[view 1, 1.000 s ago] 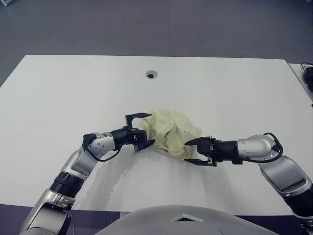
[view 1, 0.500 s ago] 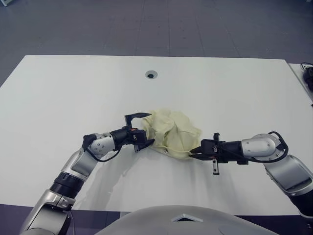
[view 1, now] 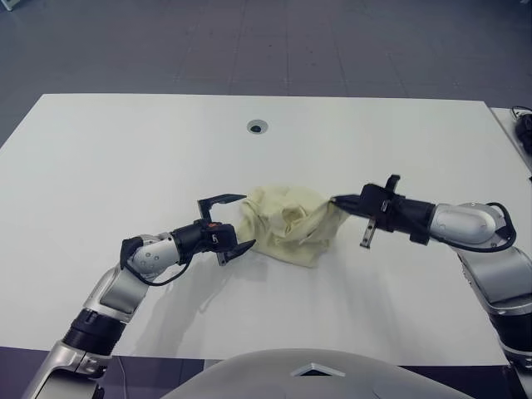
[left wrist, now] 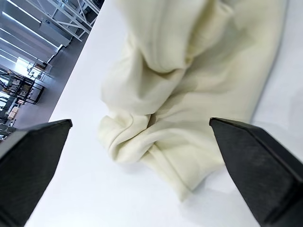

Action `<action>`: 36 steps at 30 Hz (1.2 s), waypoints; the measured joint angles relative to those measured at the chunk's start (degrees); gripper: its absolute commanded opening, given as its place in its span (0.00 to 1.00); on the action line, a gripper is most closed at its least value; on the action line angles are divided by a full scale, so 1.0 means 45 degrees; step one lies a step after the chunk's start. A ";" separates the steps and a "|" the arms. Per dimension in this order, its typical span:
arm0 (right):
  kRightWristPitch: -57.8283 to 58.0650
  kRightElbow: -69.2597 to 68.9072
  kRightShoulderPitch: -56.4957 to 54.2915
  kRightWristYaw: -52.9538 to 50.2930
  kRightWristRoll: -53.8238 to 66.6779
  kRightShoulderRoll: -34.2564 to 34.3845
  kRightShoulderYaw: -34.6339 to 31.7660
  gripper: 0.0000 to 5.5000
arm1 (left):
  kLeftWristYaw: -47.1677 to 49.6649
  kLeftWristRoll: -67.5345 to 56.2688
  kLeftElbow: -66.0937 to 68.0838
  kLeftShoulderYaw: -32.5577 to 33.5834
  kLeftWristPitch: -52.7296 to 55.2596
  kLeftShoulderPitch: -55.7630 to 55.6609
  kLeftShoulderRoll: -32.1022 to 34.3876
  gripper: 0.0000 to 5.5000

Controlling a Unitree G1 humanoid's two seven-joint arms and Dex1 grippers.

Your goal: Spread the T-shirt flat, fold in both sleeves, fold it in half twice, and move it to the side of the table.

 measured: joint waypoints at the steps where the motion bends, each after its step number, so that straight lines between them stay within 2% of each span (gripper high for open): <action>1: -0.0244 0.0163 -0.0149 -0.0429 -0.0204 0.0203 -0.0078 0.00 | -0.0108 -0.0331 -0.0384 0.0019 0.0417 0.0117 -0.0035 0.98; 7: -0.2335 0.0480 -0.1629 -0.2940 -0.1936 0.1172 -0.0709 0.00 | -0.0392 -0.2811 -0.2275 0.0513 0.3395 -0.0168 -0.0678 0.98; 11: -0.3337 -0.0372 -0.1550 -0.3186 -0.2427 0.1216 -0.0864 0.00 | -0.0853 -0.3777 -0.2103 0.1551 0.4192 -0.1451 -0.0423 0.98; 16: -0.4189 -0.0451 -0.0780 -0.2910 -0.2952 0.0980 -0.0835 0.00 | -0.1763 -0.4634 -0.0414 0.2264 0.4334 -0.3413 -0.0221 0.98; 22: -0.5679 -0.0574 -0.0139 -0.2096 -0.3369 0.0452 -0.0352 0.00 | -0.4521 -0.4667 0.3325 0.1449 0.3440 -0.6809 -0.0291 0.98; 24: -0.6227 -0.0881 0.0527 -0.1036 -0.3028 0.0038 0.0427 0.00 | -0.5234 -0.4329 0.4048 0.1114 0.2956 -0.7146 -0.0191 0.98; 26: -0.7268 -0.1162 0.1777 0.0494 -0.2836 -0.1036 0.1202 0.00 | -0.6020 -0.3953 0.4606 0.0736 0.2420 -0.7181 0.0119 0.98; 30: -1.0238 0.1007 0.3293 0.2196 -0.3594 -0.3838 0.1241 0.00 | -0.6949 -0.3734 0.4089 0.0269 0.1719 -0.6774 0.0306 0.98; 33: -1.1147 0.2784 0.2912 0.1871 -0.4719 -0.4346 0.0875 0.00 | -0.7146 -0.3548 0.3800 -0.0121 0.1387 -0.6811 0.0137 0.98; 36: -1.0754 0.4450 0.1673 0.0369 -0.6626 -0.4210 0.0404 0.00 | -0.7037 -0.3448 0.3865 -0.0428 0.1298 -0.7335 -0.0630 0.98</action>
